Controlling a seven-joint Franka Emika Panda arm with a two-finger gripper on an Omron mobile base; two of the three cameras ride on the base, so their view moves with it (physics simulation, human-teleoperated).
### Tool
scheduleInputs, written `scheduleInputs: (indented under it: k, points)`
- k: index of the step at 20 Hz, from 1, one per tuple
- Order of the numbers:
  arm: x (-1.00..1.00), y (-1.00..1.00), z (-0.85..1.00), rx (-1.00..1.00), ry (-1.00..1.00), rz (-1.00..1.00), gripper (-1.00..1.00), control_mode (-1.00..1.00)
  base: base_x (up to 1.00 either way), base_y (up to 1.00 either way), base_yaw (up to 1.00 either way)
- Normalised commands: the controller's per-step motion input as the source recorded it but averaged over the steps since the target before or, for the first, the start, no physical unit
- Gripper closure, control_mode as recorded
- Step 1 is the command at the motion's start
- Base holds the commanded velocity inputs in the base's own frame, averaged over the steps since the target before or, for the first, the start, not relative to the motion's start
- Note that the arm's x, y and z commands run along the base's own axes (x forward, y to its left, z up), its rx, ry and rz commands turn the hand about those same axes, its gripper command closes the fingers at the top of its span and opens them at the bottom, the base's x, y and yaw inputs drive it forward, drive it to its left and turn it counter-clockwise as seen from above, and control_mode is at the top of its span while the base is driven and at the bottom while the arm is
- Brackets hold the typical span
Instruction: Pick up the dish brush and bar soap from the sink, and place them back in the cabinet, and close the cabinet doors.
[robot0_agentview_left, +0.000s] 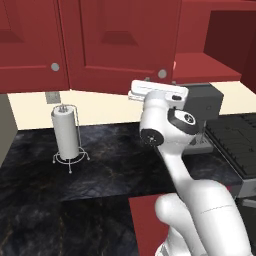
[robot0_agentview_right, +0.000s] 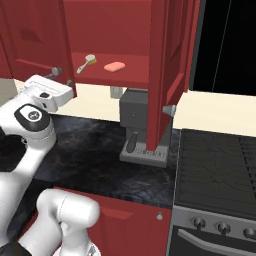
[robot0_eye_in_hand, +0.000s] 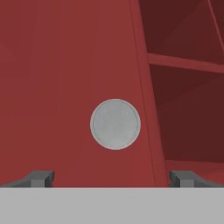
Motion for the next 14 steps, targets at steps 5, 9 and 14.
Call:
scheduleInputs:
  k: [5,9,14]
  points:
    - [0.49,0.0,0.0,0.0,0.0,0.0,-1.0,-1.0,0.0,0.0,0.0]
    - [0.4,0.0,0.0,0.0,0.0,0.0,-1.0,-1.0,0.0,0.0,0.0]
    - [0.39,0.0,0.0,0.0,0.0,0.0,-1.0,-1.0,0.0,0.0,0.0]
